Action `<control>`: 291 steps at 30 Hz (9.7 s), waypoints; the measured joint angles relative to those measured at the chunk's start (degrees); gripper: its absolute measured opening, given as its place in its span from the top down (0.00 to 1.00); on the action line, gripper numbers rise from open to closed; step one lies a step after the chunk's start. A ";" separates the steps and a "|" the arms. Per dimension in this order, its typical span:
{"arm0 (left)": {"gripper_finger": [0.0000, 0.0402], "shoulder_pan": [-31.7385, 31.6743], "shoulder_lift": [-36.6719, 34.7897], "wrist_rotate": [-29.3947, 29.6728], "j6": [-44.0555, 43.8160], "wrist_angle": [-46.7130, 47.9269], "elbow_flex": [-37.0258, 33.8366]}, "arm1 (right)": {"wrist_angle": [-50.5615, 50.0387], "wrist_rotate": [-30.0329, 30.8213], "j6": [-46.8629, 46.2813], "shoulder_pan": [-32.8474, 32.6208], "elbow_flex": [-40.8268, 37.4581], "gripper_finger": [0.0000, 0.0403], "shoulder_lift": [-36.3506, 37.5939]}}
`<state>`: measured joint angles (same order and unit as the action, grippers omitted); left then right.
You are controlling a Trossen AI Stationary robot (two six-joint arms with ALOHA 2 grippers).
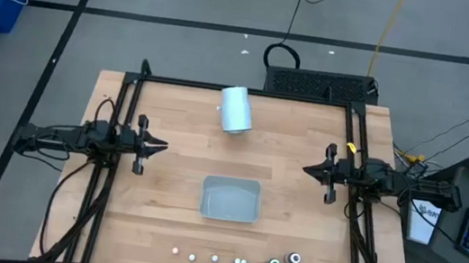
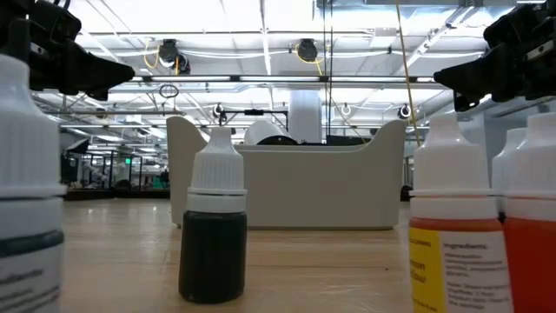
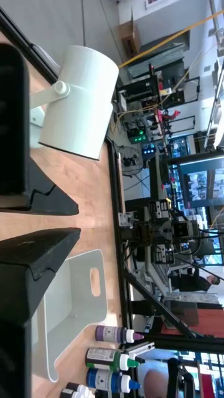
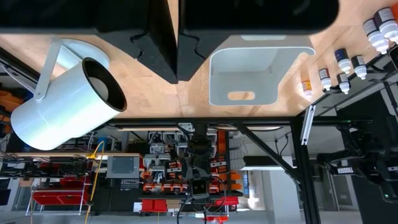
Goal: Pick & Place food coloring
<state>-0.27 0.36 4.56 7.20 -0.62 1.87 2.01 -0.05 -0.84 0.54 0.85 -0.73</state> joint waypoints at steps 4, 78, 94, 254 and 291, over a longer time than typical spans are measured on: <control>0.87 -0.01 0.00 0.01 0.00 0.00 0.00 | 0.02 0.01 0.02 -0.01 0.01 1.00 0.01; 0.87 0.00 0.00 0.01 0.00 0.00 0.00 | 0.01 0.00 -0.01 0.01 0.00 1.00 0.02; 0.87 -0.01 -0.01 0.00 -0.31 0.00 0.01 | 0.04 0.00 -0.01 0.00 0.01 1.00 0.02; 0.87 -0.01 0.02 5.03 0.09 -4.12 0.02 | 7.58 44.85 -36.13 -69.99 45.11 0.54 -93.61; 0.87 -0.02 0.00 5.07 1.11 -4.13 0.02 | 6.11 35.85 -18.68 -62.61 45.11 0.72 -74.05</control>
<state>-0.29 0.36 9.63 8.32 -4.75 1.89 8.11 35.80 -19.52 -62.07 45.95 -74.78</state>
